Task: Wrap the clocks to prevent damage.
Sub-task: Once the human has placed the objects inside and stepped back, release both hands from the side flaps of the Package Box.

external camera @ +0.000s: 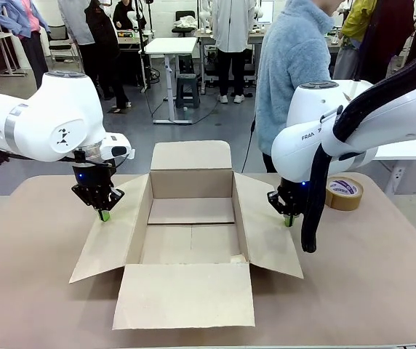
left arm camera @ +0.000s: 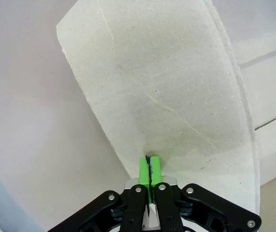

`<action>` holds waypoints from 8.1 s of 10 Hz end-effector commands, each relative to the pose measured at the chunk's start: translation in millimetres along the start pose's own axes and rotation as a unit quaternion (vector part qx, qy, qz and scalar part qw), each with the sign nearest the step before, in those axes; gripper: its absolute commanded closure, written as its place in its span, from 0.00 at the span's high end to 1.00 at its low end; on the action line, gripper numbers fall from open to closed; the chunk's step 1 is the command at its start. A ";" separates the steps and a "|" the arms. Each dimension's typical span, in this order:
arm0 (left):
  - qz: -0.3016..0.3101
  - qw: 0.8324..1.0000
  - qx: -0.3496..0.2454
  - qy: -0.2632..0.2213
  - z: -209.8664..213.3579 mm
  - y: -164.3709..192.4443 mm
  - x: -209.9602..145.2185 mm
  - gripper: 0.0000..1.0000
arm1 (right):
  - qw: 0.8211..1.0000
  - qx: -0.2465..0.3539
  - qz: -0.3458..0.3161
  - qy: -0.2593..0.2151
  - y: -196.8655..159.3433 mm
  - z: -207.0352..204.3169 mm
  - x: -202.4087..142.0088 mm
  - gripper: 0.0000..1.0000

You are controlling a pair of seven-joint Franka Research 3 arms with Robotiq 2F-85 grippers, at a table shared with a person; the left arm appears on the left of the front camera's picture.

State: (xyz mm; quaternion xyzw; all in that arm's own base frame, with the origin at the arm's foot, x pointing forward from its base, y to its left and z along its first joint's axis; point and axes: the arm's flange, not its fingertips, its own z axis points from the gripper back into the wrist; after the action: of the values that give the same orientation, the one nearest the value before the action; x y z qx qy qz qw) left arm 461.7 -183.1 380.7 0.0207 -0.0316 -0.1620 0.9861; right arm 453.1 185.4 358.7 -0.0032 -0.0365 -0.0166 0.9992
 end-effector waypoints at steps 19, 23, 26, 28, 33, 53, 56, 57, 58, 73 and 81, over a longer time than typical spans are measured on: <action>0.002 1.000 0.003 -0.002 -0.2 0.4 -0.4 0.00 | 1.000 -0.003 -0.007 -0.005 0.9 -0.4 -1.5 0.01; 0.002 1.000 0.003 -0.002 -0.2 0.4 -0.4 0.00 | 1.000 -0.003 -0.007 -0.005 0.9 -0.4 -1.5 0.01; 0.002 1.000 0.003 -0.002 -0.2 0.4 -0.4 0.00 | 1.000 -0.003 -0.007 -0.005 0.9 -0.4 -1.5 0.01; 0.002 1.000 0.003 -0.002 -0.2 0.4 -0.4 0.00 | 1.000 -0.003 -0.007 -0.005 0.9 -0.4 -1.5 0.01; 0.002 1.000 0.003 -0.002 -0.2 0.4 -0.4 0.00 | 1.000 -0.003 -0.007 -0.005 0.9 -0.4 -1.5 0.01; 0.002 1.000 0.003 -0.002 -0.2 0.4 -0.4 0.00 | 1.000 -0.003 -0.007 -0.005 0.9 -0.4 -1.5 0.01; 0.002 1.000 0.003 -0.002 -0.2 0.4 -0.4 0.00 | 1.000 -0.003 -0.007 -0.005 0.9 -0.4 -1.5 0.01; 0.002 1.000 0.003 -0.002 -0.2 0.4 -0.4 0.00 | 1.000 -0.003 -0.007 -0.005 0.9 -0.4 -1.5 0.01; 0.002 1.000 0.003 -0.002 -0.2 0.4 -0.4 0.00 | 1.000 -0.003 -0.007 -0.005 0.9 -0.4 -1.5 0.01; 0.002 1.000 0.003 -0.002 -0.2 0.4 -0.4 0.00 | 1.000 -0.003 -0.007 -0.005 0.9 -0.4 -1.5 0.01; 0.002 1.000 0.003 -0.002 -0.2 0.4 -0.4 0.00 | 1.000 -0.003 -0.007 -0.005 0.9 -0.4 -1.5 0.01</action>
State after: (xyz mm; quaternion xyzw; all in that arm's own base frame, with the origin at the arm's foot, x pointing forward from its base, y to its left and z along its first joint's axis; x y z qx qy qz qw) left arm 461.7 -183.1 380.7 0.0207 -0.0315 -0.1620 0.9861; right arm 453.1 185.4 358.7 -0.0032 -0.0365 -0.0166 0.9992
